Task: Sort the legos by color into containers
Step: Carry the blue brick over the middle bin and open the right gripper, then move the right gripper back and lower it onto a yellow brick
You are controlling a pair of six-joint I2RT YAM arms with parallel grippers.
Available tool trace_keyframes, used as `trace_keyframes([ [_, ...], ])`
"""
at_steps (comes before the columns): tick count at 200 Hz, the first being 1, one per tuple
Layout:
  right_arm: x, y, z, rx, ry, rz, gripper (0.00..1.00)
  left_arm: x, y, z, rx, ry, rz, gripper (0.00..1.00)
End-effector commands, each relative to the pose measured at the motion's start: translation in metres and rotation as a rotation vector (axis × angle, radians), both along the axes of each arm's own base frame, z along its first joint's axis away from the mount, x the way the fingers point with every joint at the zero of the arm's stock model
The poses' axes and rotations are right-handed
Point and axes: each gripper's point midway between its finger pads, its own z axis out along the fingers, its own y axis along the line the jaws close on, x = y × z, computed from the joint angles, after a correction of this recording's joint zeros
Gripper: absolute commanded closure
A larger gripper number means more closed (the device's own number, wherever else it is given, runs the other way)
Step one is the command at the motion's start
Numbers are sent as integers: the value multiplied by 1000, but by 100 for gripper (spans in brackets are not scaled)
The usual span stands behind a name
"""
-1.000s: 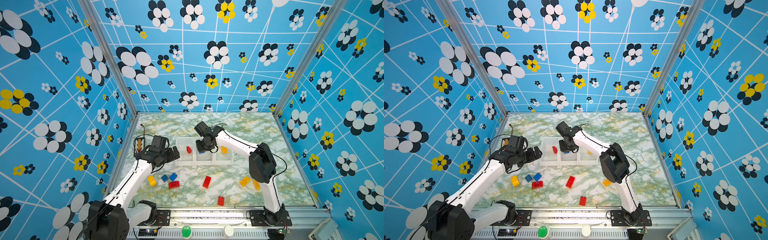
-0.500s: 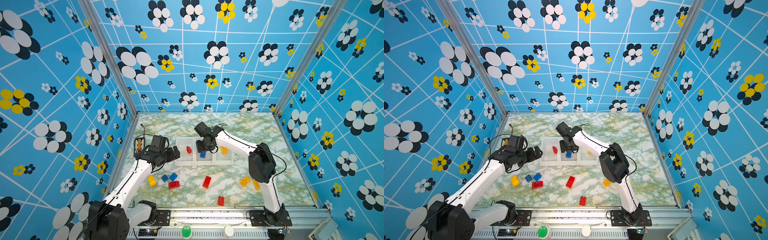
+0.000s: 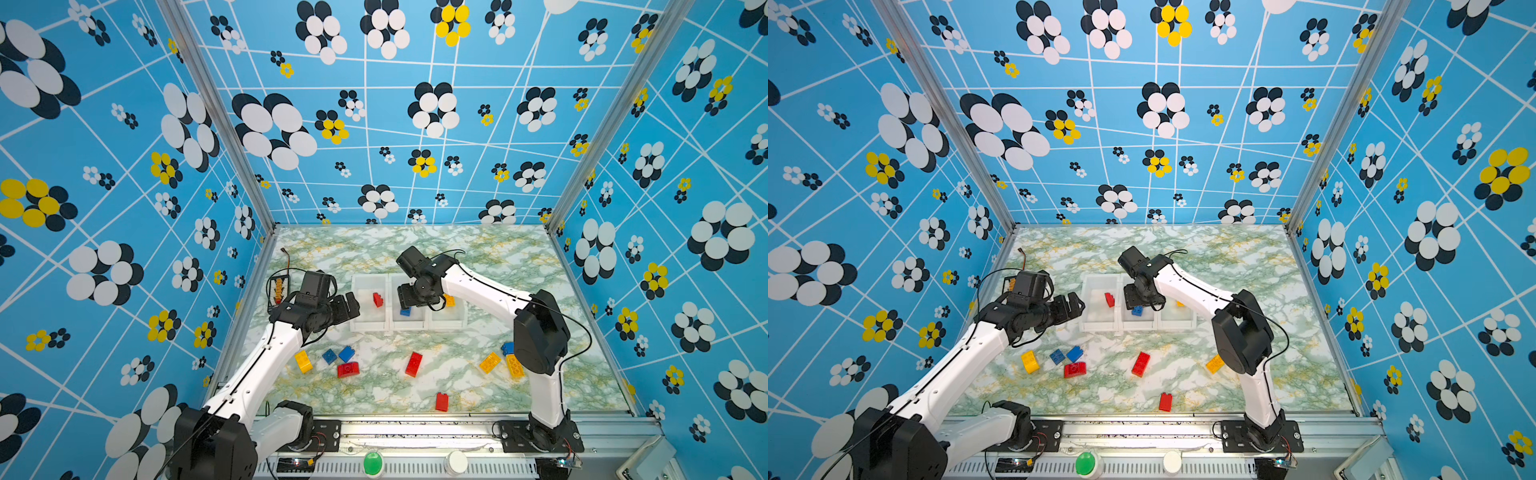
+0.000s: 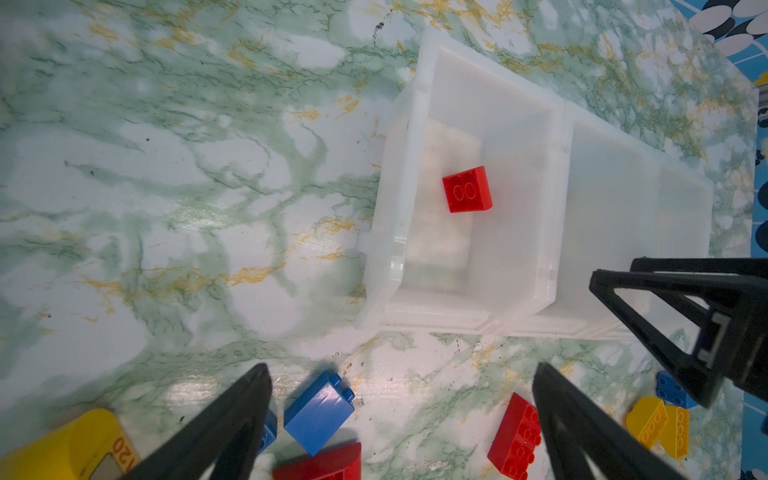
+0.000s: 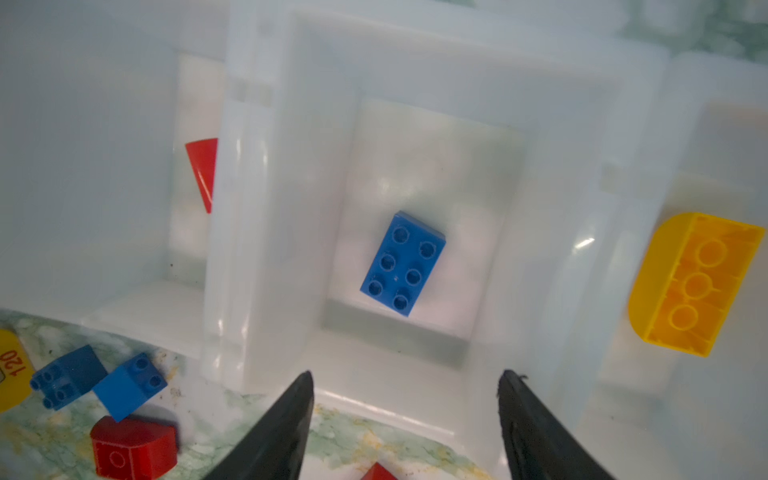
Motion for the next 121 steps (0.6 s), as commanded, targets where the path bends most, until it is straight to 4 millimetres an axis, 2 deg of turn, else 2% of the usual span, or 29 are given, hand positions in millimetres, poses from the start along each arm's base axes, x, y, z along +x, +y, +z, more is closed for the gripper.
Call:
trace_keyframes([
  [1,-12,-22,21,-6,-25,-42,25,-5,2,-3,3,-7,-16,1],
  [6,-18,-30,14,-22,-9,-51,25,-5,1,-3,2,-9,-16,1],
  [82,-59,-110,20,-16,29,-221,18,-8,1,-6,-28,-15,0,1],
  [121,-84,-161,9,-5,67,-368,16,-9,0,-6,-39,-16,8,1],
])
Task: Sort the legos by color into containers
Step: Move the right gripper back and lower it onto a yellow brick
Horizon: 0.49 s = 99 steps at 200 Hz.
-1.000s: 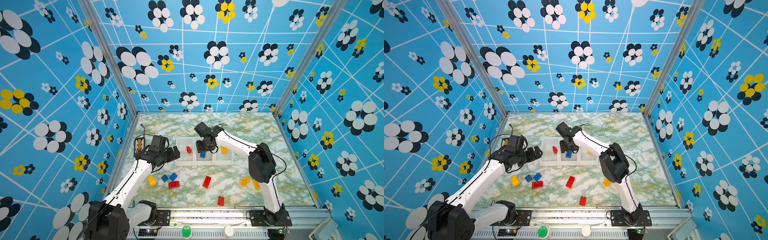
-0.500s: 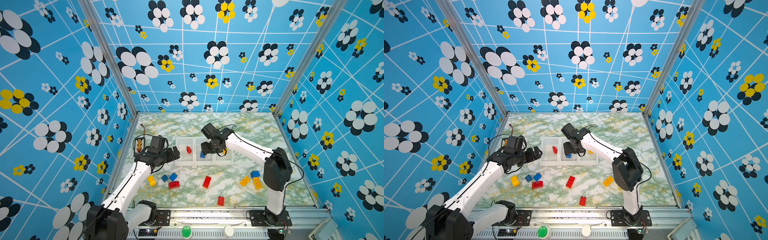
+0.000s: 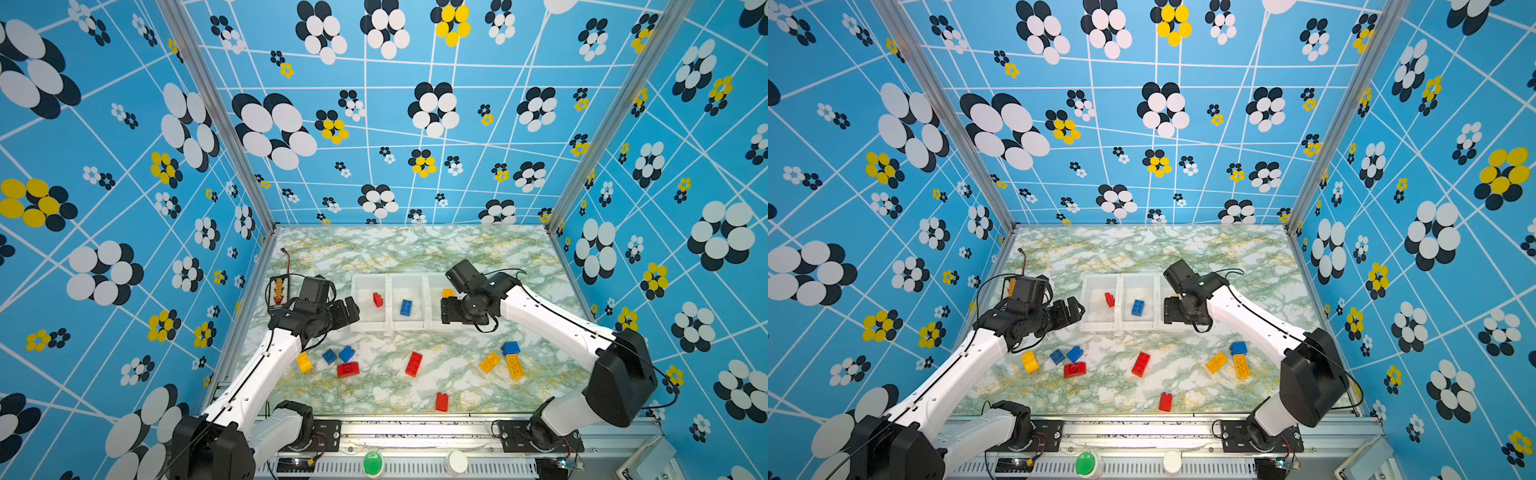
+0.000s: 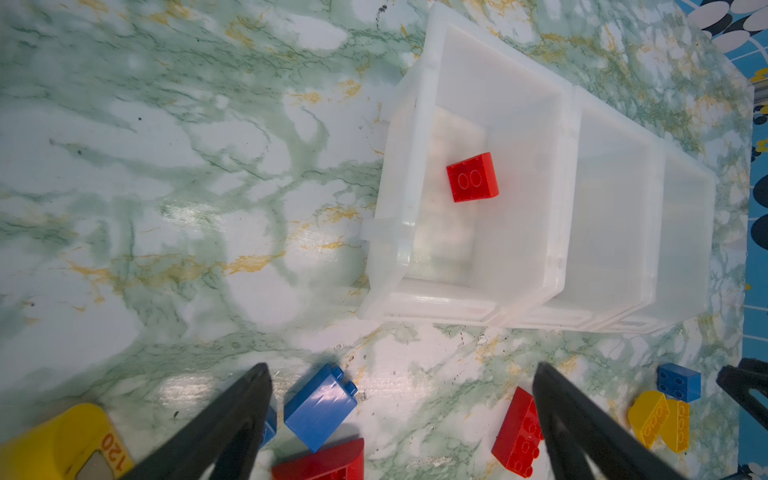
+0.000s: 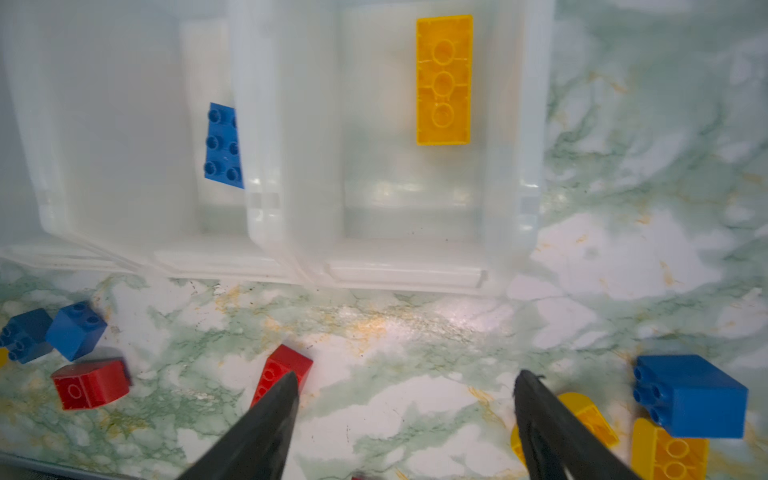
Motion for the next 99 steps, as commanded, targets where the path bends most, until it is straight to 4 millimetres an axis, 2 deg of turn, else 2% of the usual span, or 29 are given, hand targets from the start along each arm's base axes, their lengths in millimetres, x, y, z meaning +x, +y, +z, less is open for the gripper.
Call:
trace_keyframes([
  [1,-19,-30,-6,-5,37,-107,16,-1,0,2,-22,-12,8,1],
  [31,-42,-61,-18,7,77,-219,14,-1,0,2,-25,-15,7,1],
  [60,-65,-85,-38,19,124,-337,13,-1,1,1,-21,-15,9,1],
  [99,-85,-100,-63,37,166,-433,13,-1,0,2,-22,-23,3,1],
])
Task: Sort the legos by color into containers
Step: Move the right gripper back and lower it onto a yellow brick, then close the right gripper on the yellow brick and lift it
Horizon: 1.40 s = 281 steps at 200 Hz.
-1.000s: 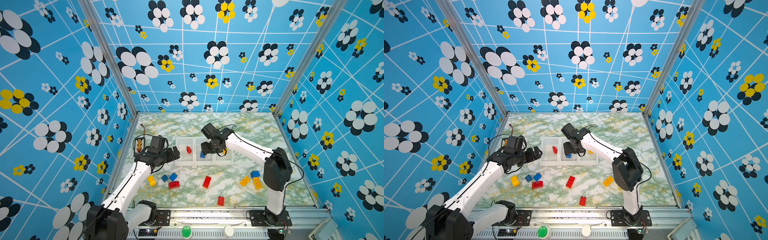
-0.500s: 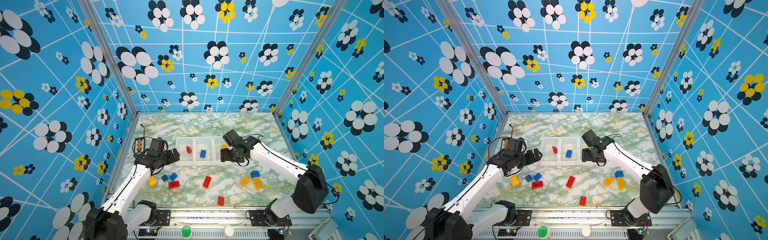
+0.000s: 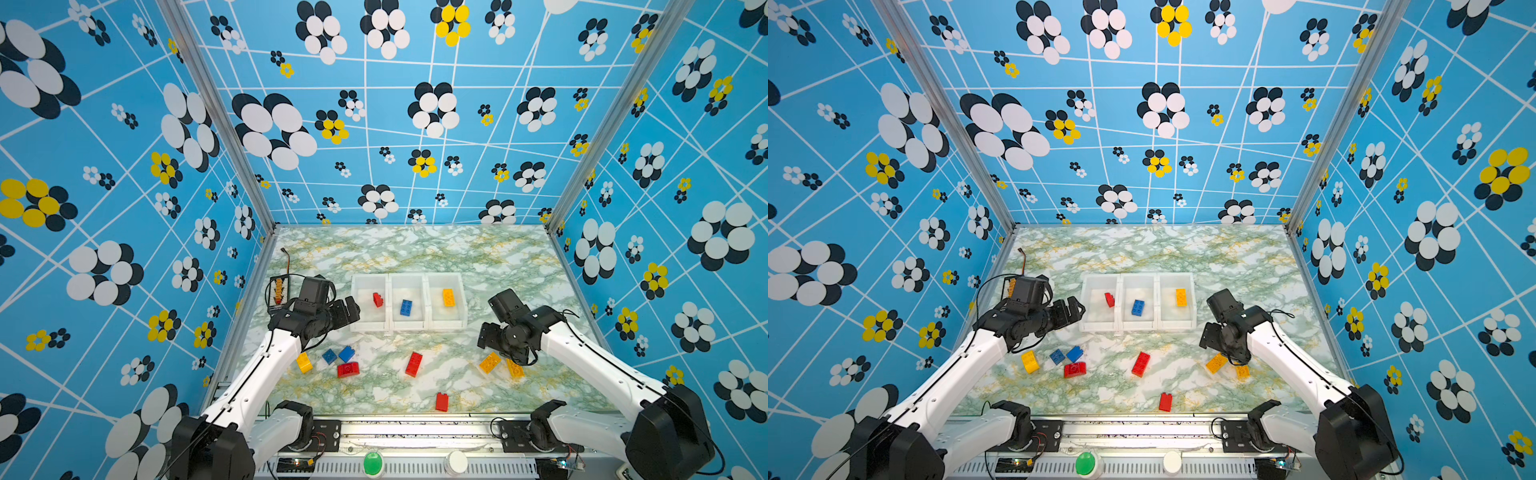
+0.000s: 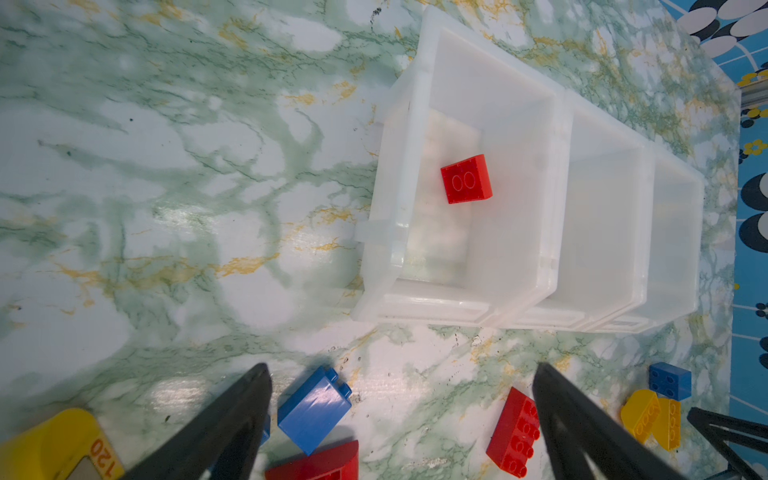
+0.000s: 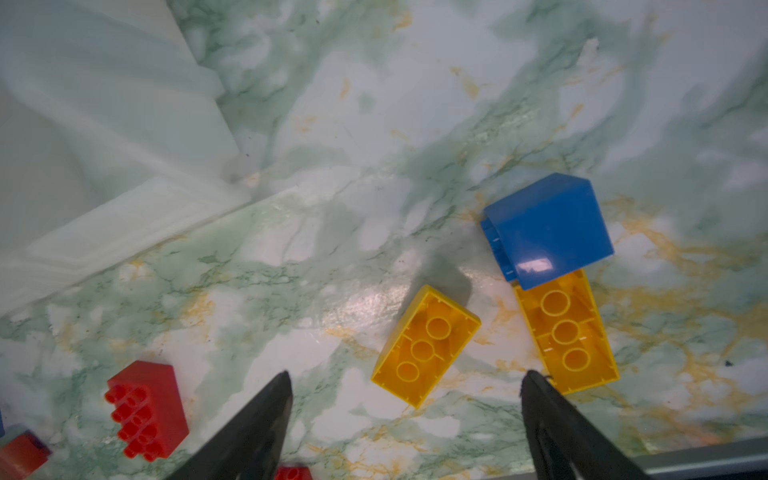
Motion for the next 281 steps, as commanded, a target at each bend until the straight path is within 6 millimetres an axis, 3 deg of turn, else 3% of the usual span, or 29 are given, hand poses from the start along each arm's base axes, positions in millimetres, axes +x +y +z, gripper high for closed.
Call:
trace_keyframes([
  [1,-11,-4,-11,23,32,-79,13,-2,1,1,-10,-13,2,1],
  [45,-16,-5,-31,34,49,-125,15,-6,3,0,-2,-15,1,1],
  [139,2,8,-50,53,72,-127,28,-11,9,-1,8,-21,16,1],
  [193,1,9,-56,41,99,-106,56,-14,13,-3,12,-22,32,1],
  [238,10,16,-46,58,83,-69,70,-13,15,-3,12,-21,42,1],
  [281,43,38,-1,55,-32,51,72,-12,16,-3,12,-17,46,1],
])
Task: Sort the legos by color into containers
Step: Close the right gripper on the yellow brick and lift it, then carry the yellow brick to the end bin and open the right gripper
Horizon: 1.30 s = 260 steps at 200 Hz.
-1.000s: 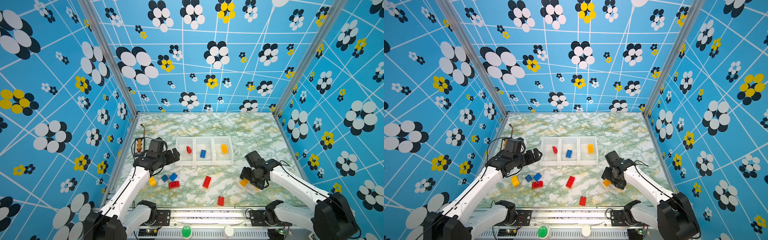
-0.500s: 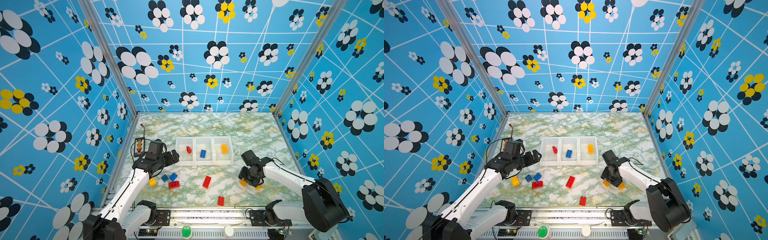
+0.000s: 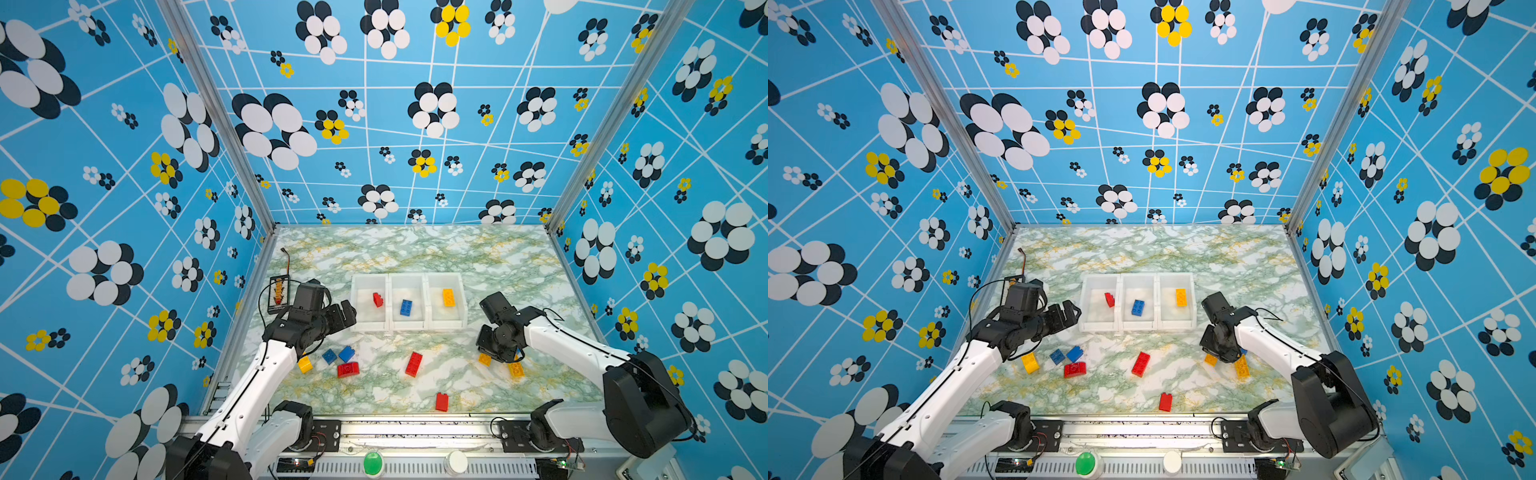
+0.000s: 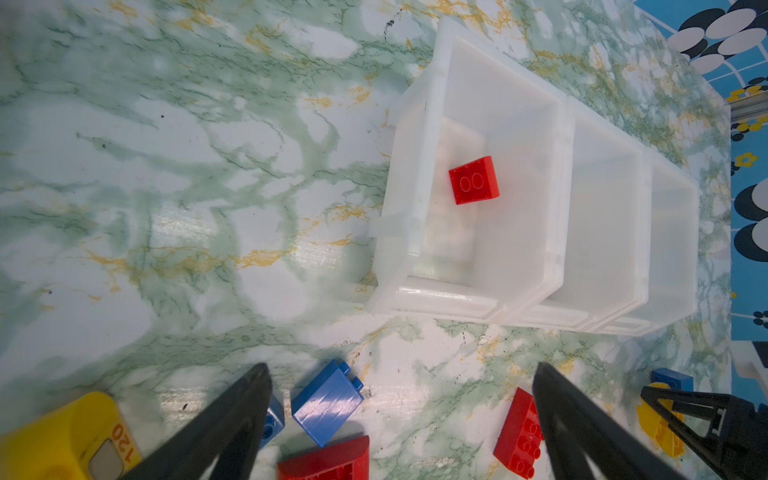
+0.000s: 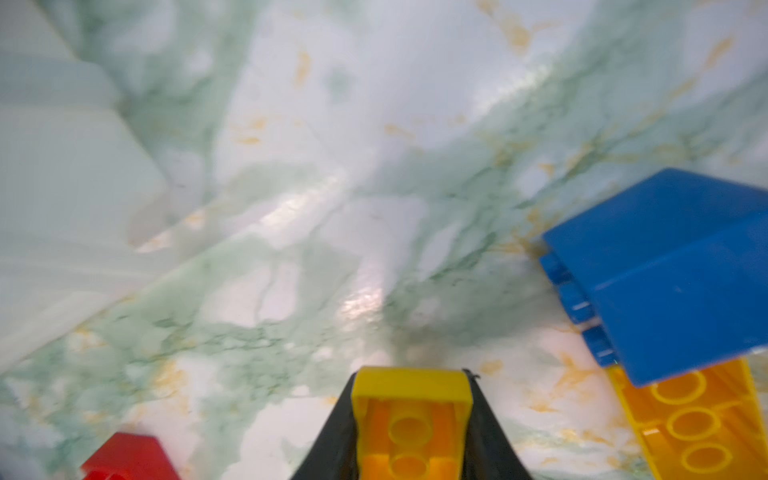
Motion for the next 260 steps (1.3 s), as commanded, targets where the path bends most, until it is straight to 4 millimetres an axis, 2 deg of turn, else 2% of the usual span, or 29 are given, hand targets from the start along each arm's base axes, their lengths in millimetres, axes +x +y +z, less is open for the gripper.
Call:
trace_keyframes([
  [1,17,13,28,-12,-64,90,72,-2,7,-3,12,14,22,1],
  [29,39,30,63,-27,-147,184,72,-1,6,-1,9,9,21,1],
  [54,57,49,87,-30,-205,259,73,-1,6,-1,6,9,22,1],
  [73,69,64,100,-30,-238,312,73,-1,6,-1,6,8,23,1],
  [105,84,83,111,-43,-263,389,73,-2,7,0,5,3,28,1],
  [139,99,101,107,-38,-272,437,72,-4,9,0,5,0,35,1],
  [179,116,116,86,-43,-279,477,72,-5,9,0,3,2,36,1],
  [260,133,130,52,-60,-230,518,71,-3,13,4,15,-4,35,1],
])
